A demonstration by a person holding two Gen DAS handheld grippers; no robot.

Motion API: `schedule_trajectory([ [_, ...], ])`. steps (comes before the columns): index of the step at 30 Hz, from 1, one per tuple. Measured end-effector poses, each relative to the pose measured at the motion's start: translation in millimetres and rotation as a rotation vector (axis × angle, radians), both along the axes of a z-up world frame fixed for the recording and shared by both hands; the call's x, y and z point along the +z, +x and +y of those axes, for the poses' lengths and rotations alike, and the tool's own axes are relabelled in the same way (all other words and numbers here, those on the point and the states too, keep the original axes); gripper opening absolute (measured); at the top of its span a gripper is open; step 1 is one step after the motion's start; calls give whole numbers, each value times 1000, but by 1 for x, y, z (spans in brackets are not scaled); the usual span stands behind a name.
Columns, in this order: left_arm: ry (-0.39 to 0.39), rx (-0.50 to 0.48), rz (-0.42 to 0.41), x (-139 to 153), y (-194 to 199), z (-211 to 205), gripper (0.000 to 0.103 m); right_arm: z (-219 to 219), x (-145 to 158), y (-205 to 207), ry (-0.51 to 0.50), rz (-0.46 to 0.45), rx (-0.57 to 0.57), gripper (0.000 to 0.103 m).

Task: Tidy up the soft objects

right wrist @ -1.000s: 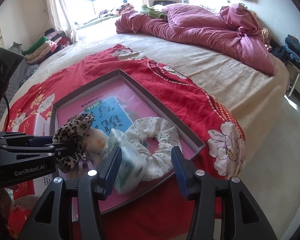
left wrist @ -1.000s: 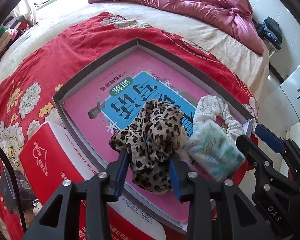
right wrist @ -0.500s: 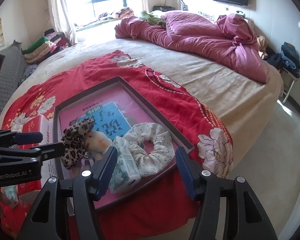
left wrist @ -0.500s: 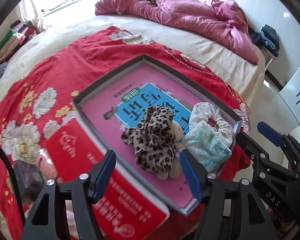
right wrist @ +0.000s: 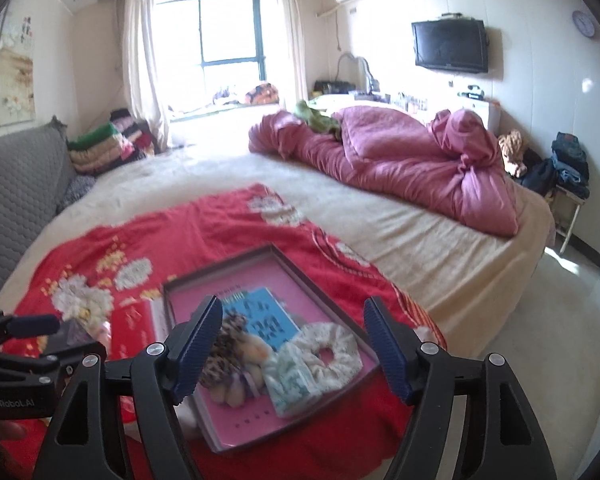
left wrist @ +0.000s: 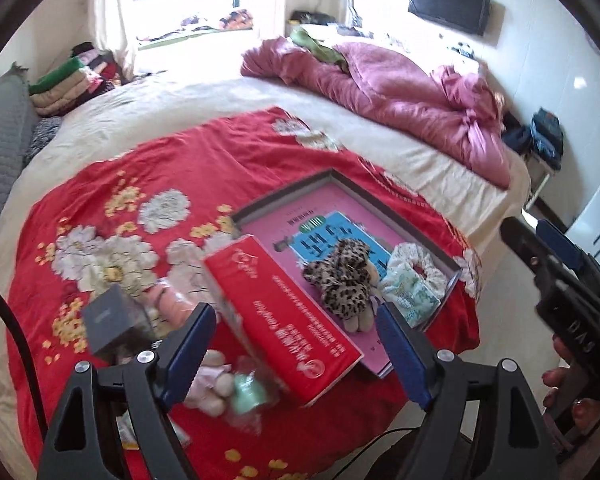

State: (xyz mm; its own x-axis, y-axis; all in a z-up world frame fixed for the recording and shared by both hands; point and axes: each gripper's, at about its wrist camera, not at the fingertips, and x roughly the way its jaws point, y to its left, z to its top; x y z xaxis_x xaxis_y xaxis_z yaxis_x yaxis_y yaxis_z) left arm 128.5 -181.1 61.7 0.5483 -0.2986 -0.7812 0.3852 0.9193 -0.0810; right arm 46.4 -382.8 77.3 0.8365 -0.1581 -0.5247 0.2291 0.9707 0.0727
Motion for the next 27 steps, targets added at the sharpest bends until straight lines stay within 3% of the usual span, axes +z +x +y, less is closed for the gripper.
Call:
schedule_trajectory([
  [5,-22,59,-36,24,-12,44,82,23,31,-11,3,-64,41,75],
  [14,14,201,-96,57,-39,141,82,98,76,-26,44,-155,207,75],
  [20,21,294,-87,48,-58,194,82,149,76,-32,26,-145,310,75],
  [27,3,370,-36,18,-67,235,82,186,47,-37,-27,-72,387,76],
])
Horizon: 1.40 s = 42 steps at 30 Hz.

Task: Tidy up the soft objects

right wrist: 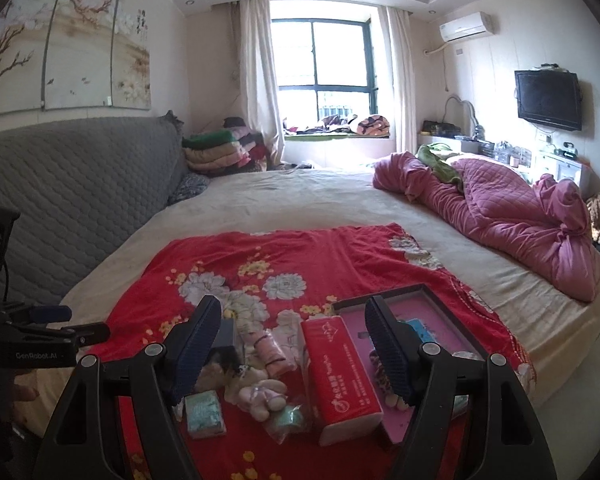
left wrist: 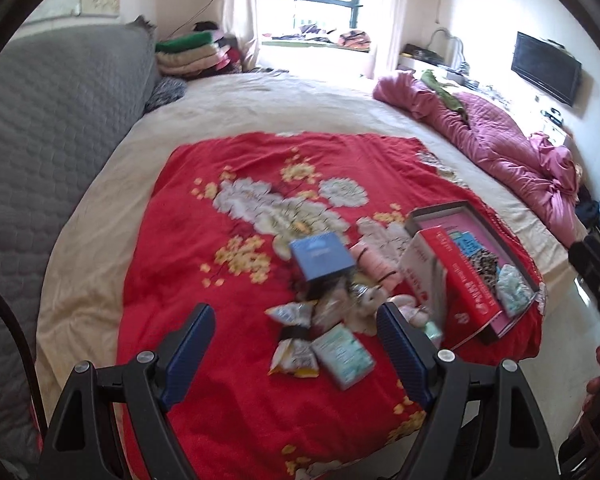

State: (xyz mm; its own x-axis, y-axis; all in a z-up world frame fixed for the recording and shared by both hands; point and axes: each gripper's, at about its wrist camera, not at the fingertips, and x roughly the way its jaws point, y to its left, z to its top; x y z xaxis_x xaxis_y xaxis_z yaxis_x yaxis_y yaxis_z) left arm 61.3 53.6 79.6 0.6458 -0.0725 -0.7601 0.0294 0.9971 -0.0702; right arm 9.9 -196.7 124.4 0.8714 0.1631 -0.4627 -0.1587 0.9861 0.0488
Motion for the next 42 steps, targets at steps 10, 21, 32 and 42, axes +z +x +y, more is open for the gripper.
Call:
schedule_trajectory([
  [10,-10,31,56,-36,-10,19,82,31,-52,0,-75,94,69,76],
  [21,-21,39,109,-63,-4,20,82,41,-69,6,-102,140,100,76],
  [32,-42,36,212,-113,26,17,82,64,-96,48,-166,211,183,76],
  [42,-80,33,321,-166,78,13,82,93,-143,149,-259,376,272,76],
])
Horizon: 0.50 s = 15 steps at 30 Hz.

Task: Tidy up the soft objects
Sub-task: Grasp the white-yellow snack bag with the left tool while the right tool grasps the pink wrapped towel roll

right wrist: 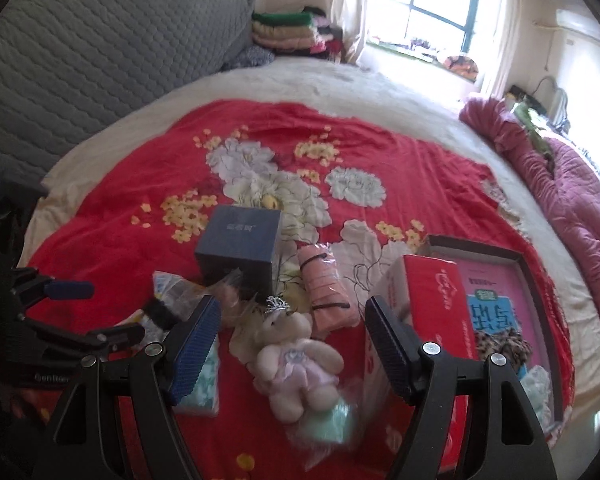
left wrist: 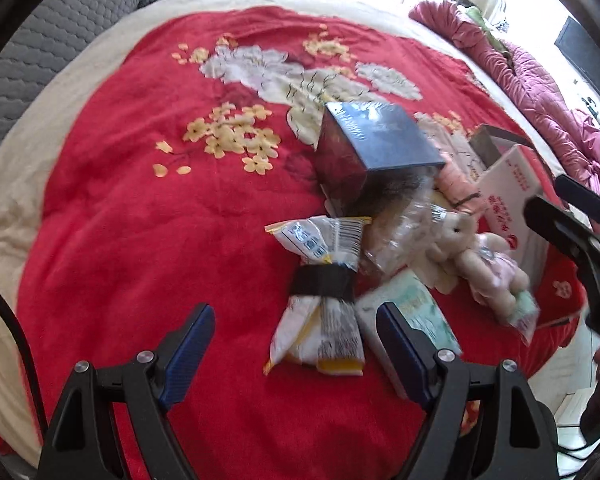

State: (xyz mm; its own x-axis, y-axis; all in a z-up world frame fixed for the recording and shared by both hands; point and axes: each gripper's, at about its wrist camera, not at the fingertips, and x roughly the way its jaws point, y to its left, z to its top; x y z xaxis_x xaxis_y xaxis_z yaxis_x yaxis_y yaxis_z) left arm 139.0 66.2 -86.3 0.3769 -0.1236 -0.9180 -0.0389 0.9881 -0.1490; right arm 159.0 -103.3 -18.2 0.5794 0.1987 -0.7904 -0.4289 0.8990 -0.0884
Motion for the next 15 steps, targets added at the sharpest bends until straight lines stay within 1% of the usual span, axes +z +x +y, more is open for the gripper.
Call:
schedule_trajectory([
  [2,-8,-2,9,-8,10,0,82,4,-9,19,-34,18,7,76],
  [7,-26,-15,33,-22,25,-2,82,11,-36,71,-121,107,28,76],
  [11,-35,-28,48,-33,27,0,82,20,-59,96,-182,198,82,76],
  [13,-47,-25,47,-35,29,3,82,26,-69,102,-221,225,110,76],
  [15,-48,-30,46,-36,31,3,82,33,-78,105,-271,231,135,75],
])
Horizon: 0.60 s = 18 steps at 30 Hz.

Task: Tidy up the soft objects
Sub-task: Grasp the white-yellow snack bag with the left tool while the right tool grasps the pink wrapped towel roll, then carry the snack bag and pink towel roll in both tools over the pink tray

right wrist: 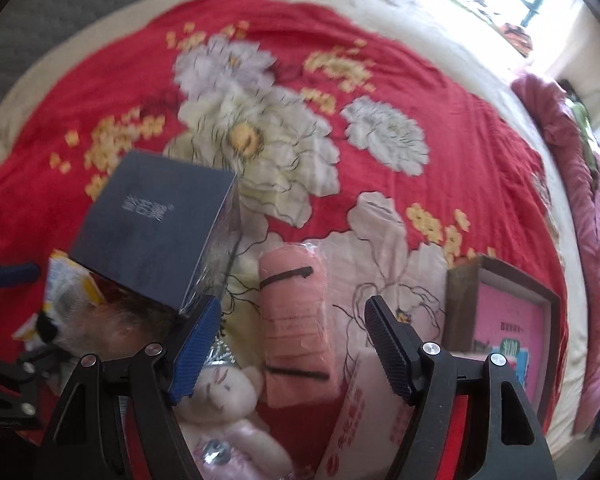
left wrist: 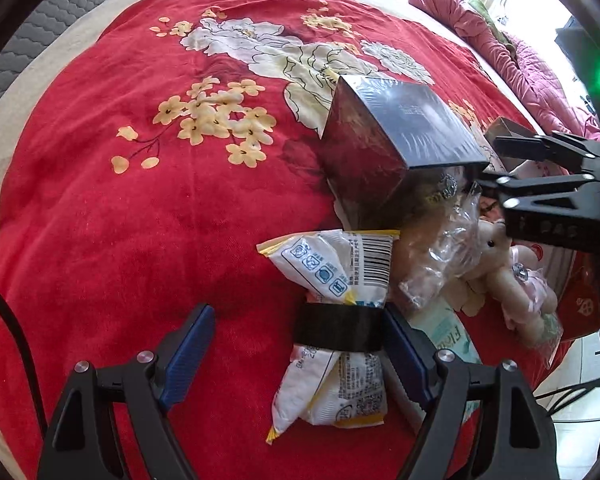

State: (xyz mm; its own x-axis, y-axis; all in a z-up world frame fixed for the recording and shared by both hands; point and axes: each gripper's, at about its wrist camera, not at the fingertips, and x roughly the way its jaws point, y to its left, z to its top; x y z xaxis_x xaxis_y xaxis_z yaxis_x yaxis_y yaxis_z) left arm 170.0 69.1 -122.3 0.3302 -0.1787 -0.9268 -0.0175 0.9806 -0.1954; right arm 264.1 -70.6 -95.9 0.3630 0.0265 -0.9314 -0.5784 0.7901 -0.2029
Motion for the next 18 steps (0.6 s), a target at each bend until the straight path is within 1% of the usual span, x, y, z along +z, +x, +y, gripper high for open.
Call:
schedule_trajectory([
  [1,4,-2,-1,0,1,-1,82,3,-4,1,-28,-2,17,72],
  [3,16,-8,-3,0,2,-3,82,8,-11,4,-83,-11,35,71],
  [4,23,-10,-5,0,2,-4,82,7,-13,6,-85,-10,37,68],
  [5,29,-13,-5,0,3,-5,81,6,-15,9,-92,-11,35,59],
  [6,36,-12,-6,0,3,-5,80,6,-15,11,-106,-17,30,55],
  [7,42,-10,-9,0,3,-5,78,4,-14,13,-110,-22,26,45],
  [8,50,-13,-11,0,3,-6,76,4,-12,14,-98,-23,27,37],
  [10,62,-10,-10,-2,4,-6,72,0,-10,16,-56,-12,26,34],
  [12,59,-3,-18,-2,5,-5,66,-2,-5,15,-32,-32,19,32],
  [14,50,4,-31,0,6,-3,51,-8,6,12,36,-56,2,31],
  [15,40,10,-42,2,6,-1,45,-13,15,10,92,-66,-17,31],
  [16,26,14,-52,4,6,0,36,-19,24,7,139,-72,-36,31],
  [18,29,10,-62,7,5,0,35,-28,41,-3,221,-99,-57,31],
])
